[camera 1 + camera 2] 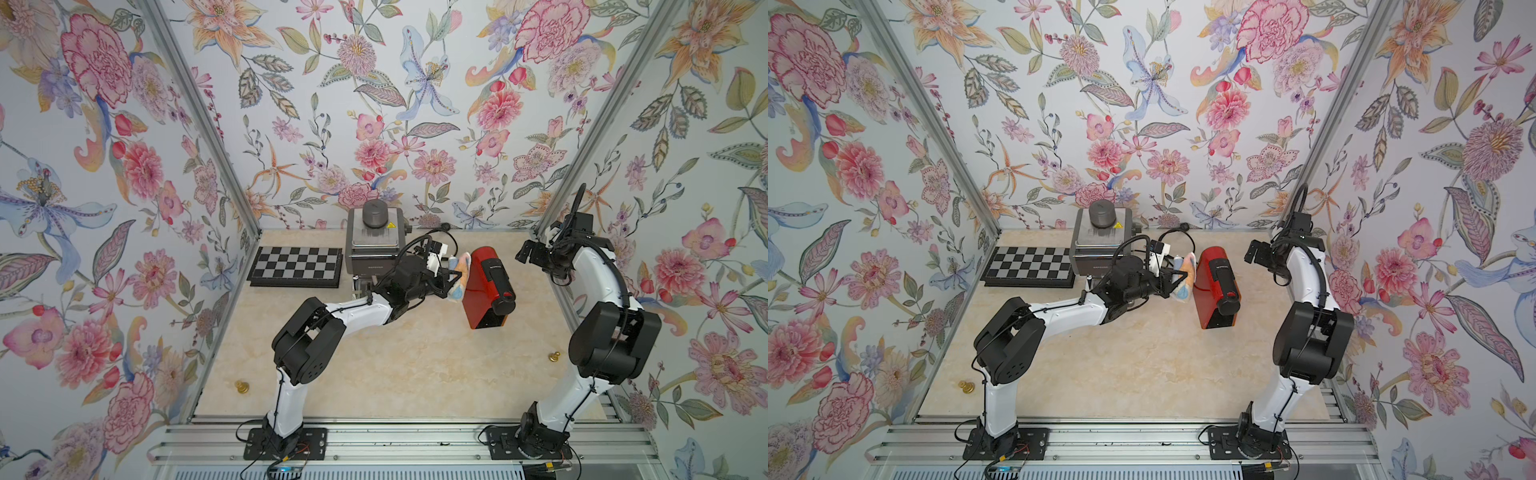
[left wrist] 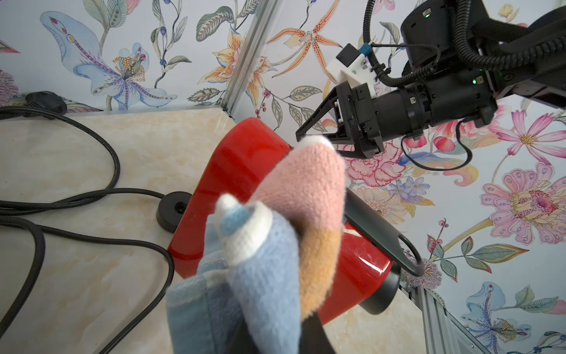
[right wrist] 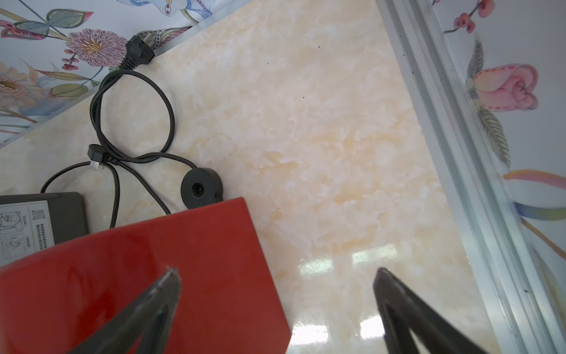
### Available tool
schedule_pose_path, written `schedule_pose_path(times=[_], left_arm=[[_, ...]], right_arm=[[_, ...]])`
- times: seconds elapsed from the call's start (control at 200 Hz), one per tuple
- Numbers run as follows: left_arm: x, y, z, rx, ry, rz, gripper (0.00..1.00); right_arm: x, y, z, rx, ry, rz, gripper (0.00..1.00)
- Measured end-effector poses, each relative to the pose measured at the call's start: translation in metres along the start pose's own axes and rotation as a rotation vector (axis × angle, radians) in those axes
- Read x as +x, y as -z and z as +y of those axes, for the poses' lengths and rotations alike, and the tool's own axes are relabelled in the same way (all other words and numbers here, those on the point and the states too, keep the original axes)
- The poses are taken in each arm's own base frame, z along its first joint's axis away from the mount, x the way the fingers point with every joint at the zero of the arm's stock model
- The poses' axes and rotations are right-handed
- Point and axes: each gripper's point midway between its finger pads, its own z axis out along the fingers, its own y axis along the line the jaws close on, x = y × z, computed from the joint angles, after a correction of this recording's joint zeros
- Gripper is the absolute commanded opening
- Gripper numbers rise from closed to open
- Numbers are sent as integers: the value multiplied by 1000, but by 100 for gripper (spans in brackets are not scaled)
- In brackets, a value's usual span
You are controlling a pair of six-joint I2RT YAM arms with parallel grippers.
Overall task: Wipe the surface of a coffee machine
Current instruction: Move the coffee machine to the center of the board.
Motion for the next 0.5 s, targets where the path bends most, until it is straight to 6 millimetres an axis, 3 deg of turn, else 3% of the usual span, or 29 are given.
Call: schedule_pose_path(times=[0.275, 0.4, 0.5], left_arm=[[9, -11, 10, -25, 28, 32, 0], [10, -16, 12, -26, 37, 34, 0], [16, -18, 16, -35, 45, 50, 0]], right_arm=[[-6, -88, 9, -63, -30, 55, 100], [4, -113, 27, -70, -5, 84, 100], [5, -120, 33, -63, 7, 81, 100]])
